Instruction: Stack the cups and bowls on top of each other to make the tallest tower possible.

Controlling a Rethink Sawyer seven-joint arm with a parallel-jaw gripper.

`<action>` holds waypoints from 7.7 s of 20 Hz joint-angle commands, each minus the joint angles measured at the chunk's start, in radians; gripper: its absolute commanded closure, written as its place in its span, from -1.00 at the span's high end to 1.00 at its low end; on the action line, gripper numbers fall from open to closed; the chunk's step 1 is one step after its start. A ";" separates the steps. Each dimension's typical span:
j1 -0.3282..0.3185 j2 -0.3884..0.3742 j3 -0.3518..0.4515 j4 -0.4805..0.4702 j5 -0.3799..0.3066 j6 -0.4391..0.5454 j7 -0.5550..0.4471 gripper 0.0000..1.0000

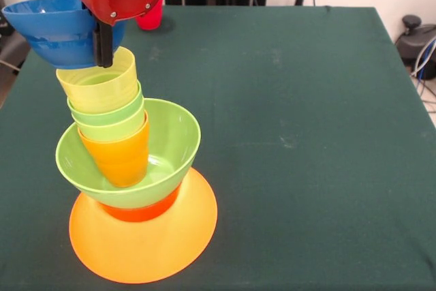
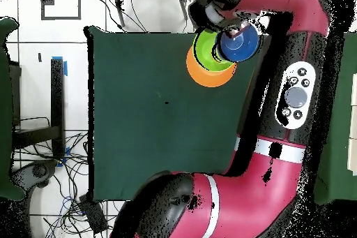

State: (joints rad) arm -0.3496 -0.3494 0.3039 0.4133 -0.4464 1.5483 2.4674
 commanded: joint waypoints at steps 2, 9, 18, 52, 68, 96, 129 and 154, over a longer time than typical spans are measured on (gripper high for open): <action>0.043 0.017 0.005 0.103 0.003 -0.034 -0.054 -1.00; 0.050 0.013 0.000 0.114 0.007 -0.037 -0.033 -1.00; 0.055 0.004 -0.012 0.143 0.019 -0.068 -0.010 -1.00; 0.078 0.020 -0.077 0.122 0.040 -0.074 -0.034 1.00; 0.074 0.011 -0.095 0.136 0.081 -0.096 -0.029 1.00; 0.081 0.014 -0.103 0.123 0.104 -0.084 -0.031 1.00; 0.110 0.038 -0.132 0.075 0.080 -0.027 -0.017 1.00; 0.083 -0.018 -0.165 0.087 0.138 0.062 -0.095 1.00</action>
State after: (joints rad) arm -0.2724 -0.3271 0.1149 0.4312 -0.3234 1.5102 2.4674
